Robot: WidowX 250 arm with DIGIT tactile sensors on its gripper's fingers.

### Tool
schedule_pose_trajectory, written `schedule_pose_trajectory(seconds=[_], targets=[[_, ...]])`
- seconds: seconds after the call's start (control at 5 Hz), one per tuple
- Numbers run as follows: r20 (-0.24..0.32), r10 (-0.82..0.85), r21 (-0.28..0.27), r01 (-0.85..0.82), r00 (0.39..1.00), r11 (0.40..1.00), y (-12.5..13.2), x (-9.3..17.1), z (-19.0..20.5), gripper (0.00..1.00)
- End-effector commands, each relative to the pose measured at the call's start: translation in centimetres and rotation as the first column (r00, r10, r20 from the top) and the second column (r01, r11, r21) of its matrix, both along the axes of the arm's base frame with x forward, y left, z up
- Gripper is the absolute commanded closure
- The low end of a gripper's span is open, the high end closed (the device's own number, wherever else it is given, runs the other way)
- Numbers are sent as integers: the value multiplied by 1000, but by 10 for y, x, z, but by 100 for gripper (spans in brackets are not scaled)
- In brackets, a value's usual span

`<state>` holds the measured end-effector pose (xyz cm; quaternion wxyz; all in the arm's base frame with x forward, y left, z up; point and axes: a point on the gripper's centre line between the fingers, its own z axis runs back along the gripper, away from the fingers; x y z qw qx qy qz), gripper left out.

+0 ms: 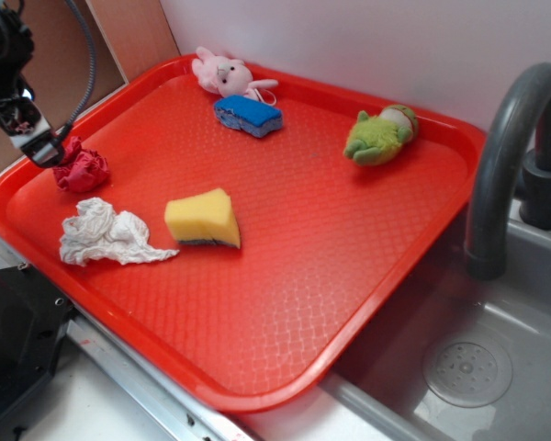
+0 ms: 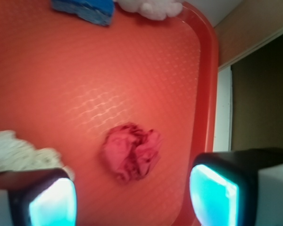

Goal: Grab the red paper.

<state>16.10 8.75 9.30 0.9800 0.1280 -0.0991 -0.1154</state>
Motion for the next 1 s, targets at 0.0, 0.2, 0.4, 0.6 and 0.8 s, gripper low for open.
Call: schedule_pose_trajectory(seconds=[0.0,0.2,0.4,0.6,0.8], targets=[[-44,36,38,-35,998,999,19,17,-34,0],[-95,12,33,-9,995,999,13,15,-56,0],[-119,-4,27,7,993,1000,11,13,-68,0],[-148,-7,33,13,989,999,11,12,-81,0],[-173,30,58,-20,984,998,9,11,-87,100]])
